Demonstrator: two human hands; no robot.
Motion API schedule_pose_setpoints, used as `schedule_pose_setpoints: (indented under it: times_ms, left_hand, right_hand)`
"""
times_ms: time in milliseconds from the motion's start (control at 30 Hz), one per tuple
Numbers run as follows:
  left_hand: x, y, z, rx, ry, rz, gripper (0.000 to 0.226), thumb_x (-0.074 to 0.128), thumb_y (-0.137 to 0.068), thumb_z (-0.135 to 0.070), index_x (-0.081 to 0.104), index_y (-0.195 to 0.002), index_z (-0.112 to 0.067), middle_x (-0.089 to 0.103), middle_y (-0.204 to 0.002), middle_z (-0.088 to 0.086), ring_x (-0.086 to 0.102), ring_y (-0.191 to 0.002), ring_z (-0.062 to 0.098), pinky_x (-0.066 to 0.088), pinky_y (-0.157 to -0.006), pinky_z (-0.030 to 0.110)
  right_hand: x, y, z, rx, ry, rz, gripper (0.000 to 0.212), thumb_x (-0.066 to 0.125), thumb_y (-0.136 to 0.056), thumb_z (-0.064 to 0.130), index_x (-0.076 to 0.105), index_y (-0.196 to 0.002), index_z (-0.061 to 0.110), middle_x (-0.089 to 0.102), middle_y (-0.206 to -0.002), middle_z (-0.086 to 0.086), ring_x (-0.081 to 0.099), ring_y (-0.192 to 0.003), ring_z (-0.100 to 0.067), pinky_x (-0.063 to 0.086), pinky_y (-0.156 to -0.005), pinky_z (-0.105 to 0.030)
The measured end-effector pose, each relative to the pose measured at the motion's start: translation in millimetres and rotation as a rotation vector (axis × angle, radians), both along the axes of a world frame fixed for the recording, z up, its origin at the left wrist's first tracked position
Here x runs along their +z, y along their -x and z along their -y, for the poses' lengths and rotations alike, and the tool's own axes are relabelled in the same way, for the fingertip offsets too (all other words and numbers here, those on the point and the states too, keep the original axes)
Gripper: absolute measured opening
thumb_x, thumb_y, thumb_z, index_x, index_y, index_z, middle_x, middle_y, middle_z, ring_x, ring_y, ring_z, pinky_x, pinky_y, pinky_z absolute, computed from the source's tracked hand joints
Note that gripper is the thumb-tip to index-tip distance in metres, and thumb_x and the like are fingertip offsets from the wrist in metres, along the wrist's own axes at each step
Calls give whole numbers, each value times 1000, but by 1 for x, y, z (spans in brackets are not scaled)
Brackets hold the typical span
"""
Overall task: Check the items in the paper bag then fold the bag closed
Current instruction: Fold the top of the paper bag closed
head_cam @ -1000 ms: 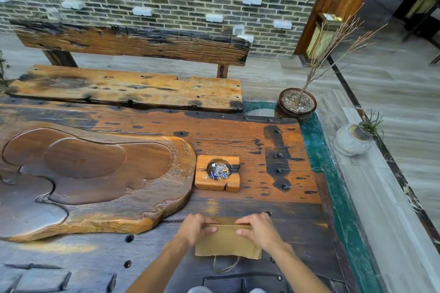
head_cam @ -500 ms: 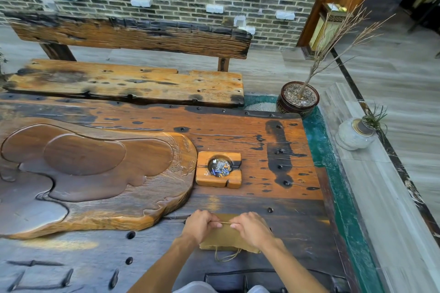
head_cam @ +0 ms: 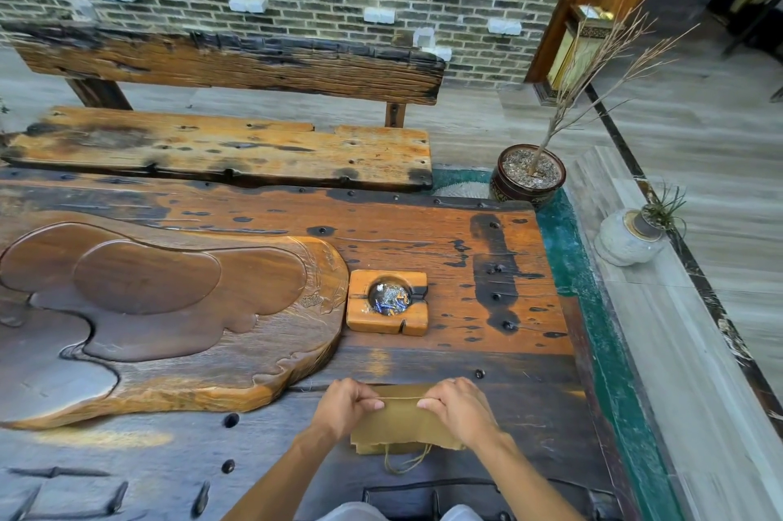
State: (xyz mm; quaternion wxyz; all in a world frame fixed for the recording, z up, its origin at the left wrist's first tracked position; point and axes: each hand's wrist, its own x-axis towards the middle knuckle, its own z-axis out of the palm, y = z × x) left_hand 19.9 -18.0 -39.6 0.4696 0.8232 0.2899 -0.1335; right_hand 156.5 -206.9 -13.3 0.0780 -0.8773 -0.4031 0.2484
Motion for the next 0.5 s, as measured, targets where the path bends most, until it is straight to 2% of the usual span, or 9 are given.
schedule_pose_setpoints:
  times_ms: [67, 167, 233, 300, 400, 500]
  left_hand:
    - [-2, 3, 1, 22, 5, 13, 16, 72, -89, -24, 81, -95, -12, 80, -98, 2, 69, -92, 8, 47, -81, 17]
    - [-2, 4, 2, 28, 12, 24, 17, 70, -90, -23, 80, -97, -11, 79, -100, 0, 67, -91, 6, 47, -81, 16]
    - [-2, 4, 3, 30, 16, 32, 17, 70, -90, -23, 80, -97, -11, 79, -100, -1, 66, -91, 4, 47, -82, 16]
    - [-3, 6, 2, 42, 34, 38, 17, 71, -90, -23, 81, -96, -11, 79, -98, -2, 68, -92, 6, 49, -84, 18]
    - [-4, 9, 0, 76, 63, 45, 15, 74, -87, -22, 81, -94, -11, 80, -95, -1, 71, -92, 9, 51, -84, 19]
    - [-7, 11, -2, 129, 112, 44, 14, 79, -82, -20, 82, -93, -12, 79, -88, -2, 72, -90, 10, 51, -79, 15]
  right_hand:
    - [1, 0, 1, 3, -8, -64, 32, 49, -100, 40, 74, -108, 21, 75, -114, -1, 63, -112, -22, 42, -93, -28]
    - [3, -1, 5, -26, -1, -119, 33, 51, -102, 28, 65, -131, 23, 67, -132, 0, 60, -124, -18, 41, -102, -24]
    - [4, -1, 6, -46, 2, -127, 31, 52, -101, 30, 68, -127, 23, 70, -128, -1, 63, -120, -18, 44, -98, -24]
    - [7, -2, 7, -82, 2, -117, 28, 55, -99, 36, 74, -112, 19, 77, -113, -2, 67, -110, -21, 47, -90, -26]
    - [10, -3, 10, -145, 4, -86, 38, 60, -92, 49, 72, -92, 13, 77, -89, -4, 68, -93, -25, 46, -79, -27]
    - [9, -6, 14, -223, 12, -94, 41, 65, -83, 59, 75, -87, 19, 79, -93, 1, 70, -86, -18, 48, -77, -27]
